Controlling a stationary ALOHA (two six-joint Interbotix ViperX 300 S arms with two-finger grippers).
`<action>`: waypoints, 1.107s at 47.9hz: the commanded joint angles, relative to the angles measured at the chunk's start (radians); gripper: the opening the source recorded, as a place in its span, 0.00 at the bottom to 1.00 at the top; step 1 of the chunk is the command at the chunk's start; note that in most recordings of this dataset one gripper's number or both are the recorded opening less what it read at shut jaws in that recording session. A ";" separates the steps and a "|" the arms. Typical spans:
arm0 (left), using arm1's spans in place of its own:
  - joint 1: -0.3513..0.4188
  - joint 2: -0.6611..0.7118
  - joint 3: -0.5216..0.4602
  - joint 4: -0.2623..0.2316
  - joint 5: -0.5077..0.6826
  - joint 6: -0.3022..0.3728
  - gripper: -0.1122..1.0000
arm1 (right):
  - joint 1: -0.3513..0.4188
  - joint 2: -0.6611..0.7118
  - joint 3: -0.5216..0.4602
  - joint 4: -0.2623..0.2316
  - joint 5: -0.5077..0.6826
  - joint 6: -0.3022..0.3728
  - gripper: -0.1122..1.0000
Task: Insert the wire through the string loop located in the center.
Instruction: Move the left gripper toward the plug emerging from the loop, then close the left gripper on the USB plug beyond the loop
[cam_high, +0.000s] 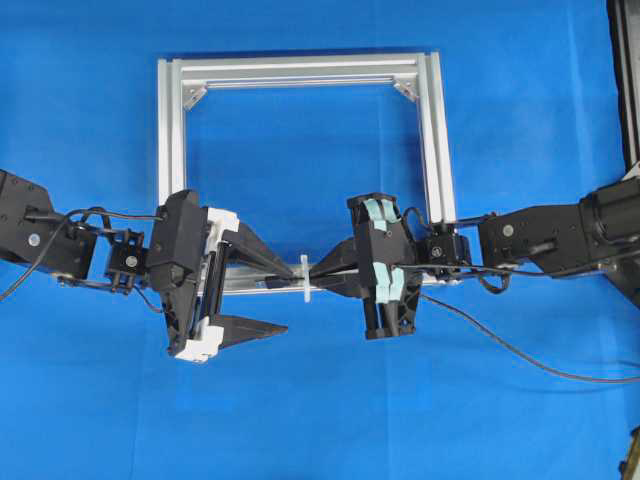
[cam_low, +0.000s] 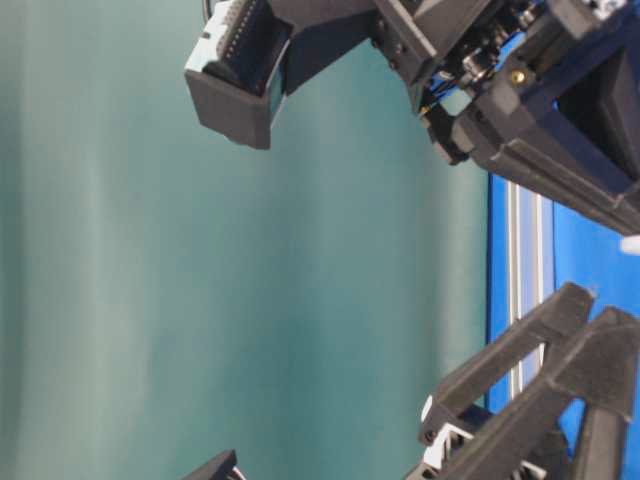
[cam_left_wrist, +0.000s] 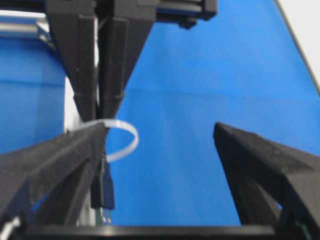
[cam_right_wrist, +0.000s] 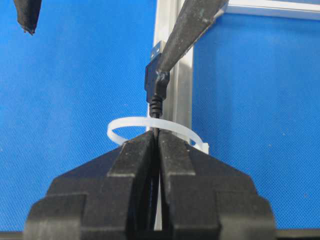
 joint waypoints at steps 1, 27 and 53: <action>0.000 -0.020 -0.018 0.002 0.002 0.000 0.92 | 0.002 -0.012 -0.011 0.000 -0.008 0.002 0.08; 0.026 0.035 -0.034 0.002 0.066 0.000 0.92 | 0.002 -0.011 -0.009 -0.002 -0.008 0.002 0.08; 0.034 0.049 -0.034 0.002 0.078 -0.002 0.92 | 0.002 -0.012 -0.009 -0.003 -0.006 0.002 0.08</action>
